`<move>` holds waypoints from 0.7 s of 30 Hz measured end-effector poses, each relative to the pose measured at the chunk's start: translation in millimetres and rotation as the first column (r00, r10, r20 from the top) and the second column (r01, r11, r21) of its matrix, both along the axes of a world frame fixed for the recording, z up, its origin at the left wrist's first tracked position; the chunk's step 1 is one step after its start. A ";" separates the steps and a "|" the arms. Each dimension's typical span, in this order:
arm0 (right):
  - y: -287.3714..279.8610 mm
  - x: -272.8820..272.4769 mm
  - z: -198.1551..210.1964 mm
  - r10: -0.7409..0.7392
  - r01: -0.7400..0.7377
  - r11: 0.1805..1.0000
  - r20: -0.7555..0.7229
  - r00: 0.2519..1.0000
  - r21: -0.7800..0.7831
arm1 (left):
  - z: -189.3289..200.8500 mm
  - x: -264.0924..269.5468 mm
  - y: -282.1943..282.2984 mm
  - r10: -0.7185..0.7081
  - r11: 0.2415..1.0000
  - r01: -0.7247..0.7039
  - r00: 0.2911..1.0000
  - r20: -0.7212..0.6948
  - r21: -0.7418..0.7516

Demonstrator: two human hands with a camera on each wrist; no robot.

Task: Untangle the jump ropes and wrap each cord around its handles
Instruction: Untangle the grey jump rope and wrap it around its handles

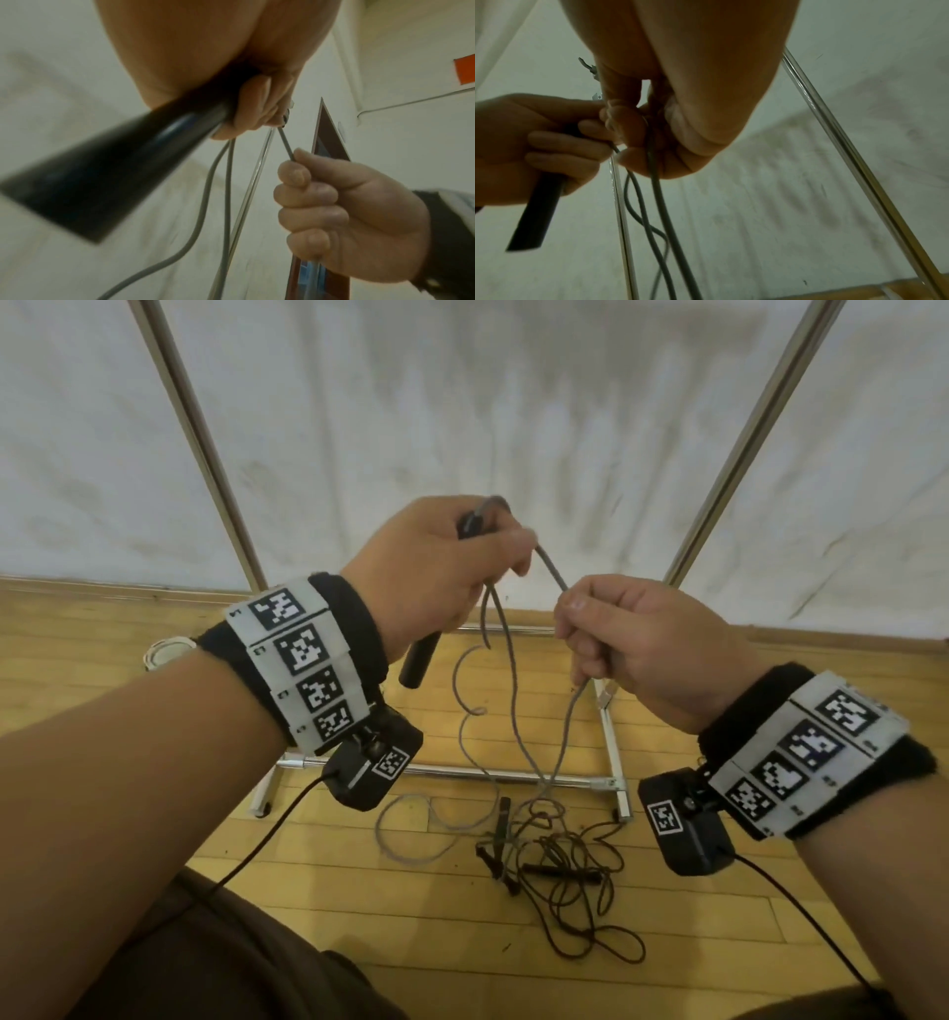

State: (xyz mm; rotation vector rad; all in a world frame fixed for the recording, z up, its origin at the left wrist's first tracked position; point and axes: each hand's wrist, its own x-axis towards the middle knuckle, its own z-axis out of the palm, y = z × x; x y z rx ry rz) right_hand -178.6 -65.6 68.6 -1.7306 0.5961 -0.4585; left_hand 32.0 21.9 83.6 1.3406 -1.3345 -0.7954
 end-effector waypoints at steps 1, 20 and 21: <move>-1.7 -0.8 -2.5 0.002 -0.002 1.000 0.003 1.000 0.001 | 2.5 1.5 -0.2 0.025 0.999 -0.026 0.999 -0.028 -0.029; -34.3 -35.5 -97.5 -0.077 -0.062 0.979 -0.625 0.777 -0.197 | 12.6 53.0 9.9 0.499 0.827 -0.558 0.785 -0.367 -0.071; -34.9 -34.9 -99.1 -0.093 -0.077 0.971 -0.653 0.752 -0.227 | 9.8 54.7 8.4 0.540 0.819 -0.573 0.788 -0.296 -0.028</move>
